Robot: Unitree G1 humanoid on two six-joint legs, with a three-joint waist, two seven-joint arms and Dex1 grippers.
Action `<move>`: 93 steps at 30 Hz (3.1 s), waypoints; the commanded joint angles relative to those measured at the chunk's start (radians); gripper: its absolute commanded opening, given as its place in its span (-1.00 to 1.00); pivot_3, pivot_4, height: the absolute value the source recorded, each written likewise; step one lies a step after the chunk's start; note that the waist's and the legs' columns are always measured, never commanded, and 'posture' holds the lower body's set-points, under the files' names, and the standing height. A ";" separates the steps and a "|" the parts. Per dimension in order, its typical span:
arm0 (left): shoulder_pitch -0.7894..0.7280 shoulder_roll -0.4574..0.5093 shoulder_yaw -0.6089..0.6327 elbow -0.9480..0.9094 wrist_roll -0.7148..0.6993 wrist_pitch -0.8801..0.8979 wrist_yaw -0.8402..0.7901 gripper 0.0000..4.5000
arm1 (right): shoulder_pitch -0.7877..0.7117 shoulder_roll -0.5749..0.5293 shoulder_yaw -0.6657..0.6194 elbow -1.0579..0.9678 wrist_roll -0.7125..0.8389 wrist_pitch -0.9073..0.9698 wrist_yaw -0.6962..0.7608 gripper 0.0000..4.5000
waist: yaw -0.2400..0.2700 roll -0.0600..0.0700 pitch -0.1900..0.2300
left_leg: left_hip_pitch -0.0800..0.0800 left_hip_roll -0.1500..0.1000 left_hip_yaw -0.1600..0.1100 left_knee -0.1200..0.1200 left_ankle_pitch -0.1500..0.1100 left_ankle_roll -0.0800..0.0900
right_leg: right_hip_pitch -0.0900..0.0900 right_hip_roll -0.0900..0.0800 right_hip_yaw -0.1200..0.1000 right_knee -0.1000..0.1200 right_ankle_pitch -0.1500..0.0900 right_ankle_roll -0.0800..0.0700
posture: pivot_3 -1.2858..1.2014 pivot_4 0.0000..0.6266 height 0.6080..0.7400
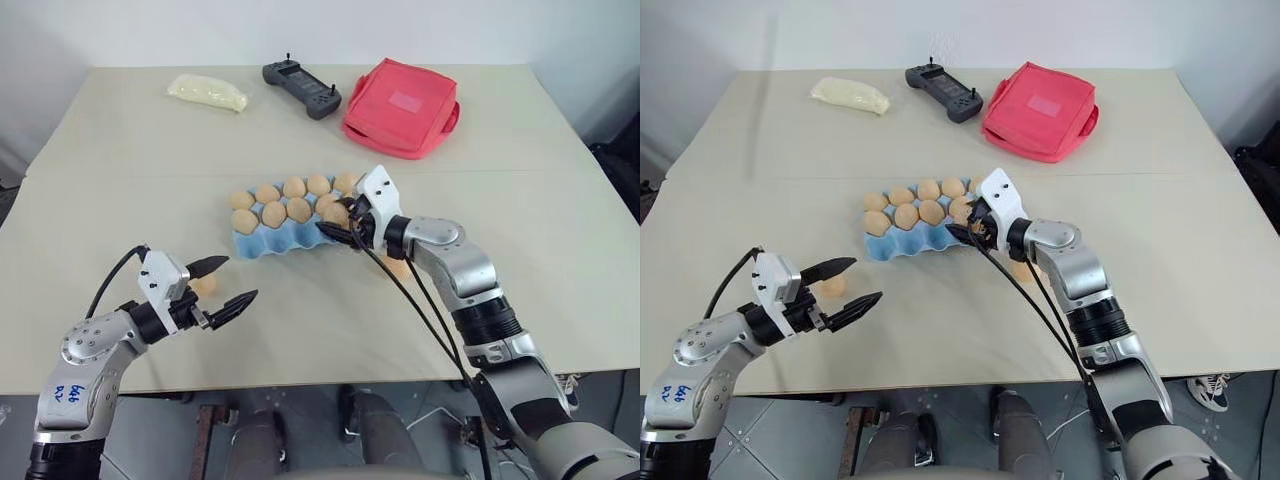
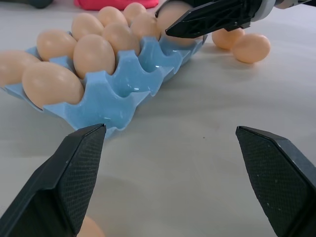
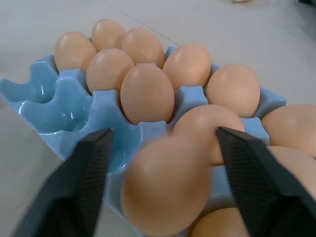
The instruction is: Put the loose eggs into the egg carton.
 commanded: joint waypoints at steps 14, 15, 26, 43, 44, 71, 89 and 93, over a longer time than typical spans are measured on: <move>-0.029 -0.006 0.007 0.000 -0.008 -0.031 -0.009 1.00 | 0.231 -0.287 -0.185 -0.417 0.133 0.085 0.171 0.99 | 0.012 0.000 0.000 | -0.002 0.000 0.001 0.000 0.001 -0.002 | -0.005 0.000 0.002 0.003 -0.001 -0.002 | 0.03 -0.52 1.00; -0.036 -0.005 0.006 0.009 -0.007 -0.033 -0.013 1.00 | 0.274 -0.326 -0.213 -0.443 0.144 0.092 0.185 0.99 | 0.012 0.000 0.000 | -0.002 -0.001 0.001 0.000 0.001 -0.002 | -0.005 0.000 0.002 0.003 -0.001 -0.002 | 0.03 -0.52 1.00; -0.104 -0.004 -0.025 0.079 0.004 -0.041 -0.049 1.00 | 0.633 -0.560 -0.413 -0.632 0.238 0.202 0.241 0.99 | 0.010 -0.001 0.000 | 0.000 -0.002 -0.002 0.000 0.001 -0.001 | -0.004 0.003 0.005 0.002 -0.002 -0.002 | 0.03 -0.52 1.00; -0.109 0.001 -0.022 0.061 0.001 -0.031 -0.039 1.00 | 0.472 -0.388 -0.204 -0.510 0.195 0.225 0.102 0.99 | 0.009 -0.003 0.000 | 0.000 -0.004 -0.002 0.000 0.001 0.000 | -0.004 0.005 0.010 -0.002 0.001 -0.002 | 0.03 -0.52 1.00; -0.100 0.002 -0.015 0.052 -0.001 -0.029 -0.034 1.00 | 0.461 -0.379 -0.192 -0.493 0.190 0.220 0.104 0.99 | 0.009 -0.003 0.000 | 0.000 -0.004 -0.002 0.000 0.000 0.000 | -0.004 0.005 0.010 -0.002 0.001 -0.002 | 0.03 -0.52 1.00; -0.053 -0.005 0.001 0.000 -0.008 -0.018 0.008 1.00 | 0.309 -0.262 -0.128 -0.545 0.231 0.224 0.101 -0.34 | 0.004 -0.003 0.000 | 0.000 -0.004 -0.001 0.000 0.000 0.000 | -0.005 0.005 0.011 0.000 0.001 -0.002 | 0.03 -0.52 1.00; 0.007 -0.015 0.038 -0.053 -0.006 -0.031 0.053 1.00 | -0.052 0.096 0.058 -0.012 0.003 -0.064 0.046 -0.19 | -0.016 -0.003 0.000 | -0.001 -0.003 -0.001 0.000 0.000 -0.002 | -0.007 0.003 0.009 0.004 0.001 -0.004 | 0.03 -0.52 1.00; 0.016 -0.014 0.042 -0.060 -0.009 -0.032 0.060 1.00 | -0.059 0.107 0.050 0.005 0.002 -0.074 0.062 0.41 | -0.016 -0.003 0.000 | -0.001 -0.002 -0.001 0.000 0.000 -0.002 | -0.007 0.003 0.009 0.005 0.001 -0.004 | 0.03 -0.52 1.00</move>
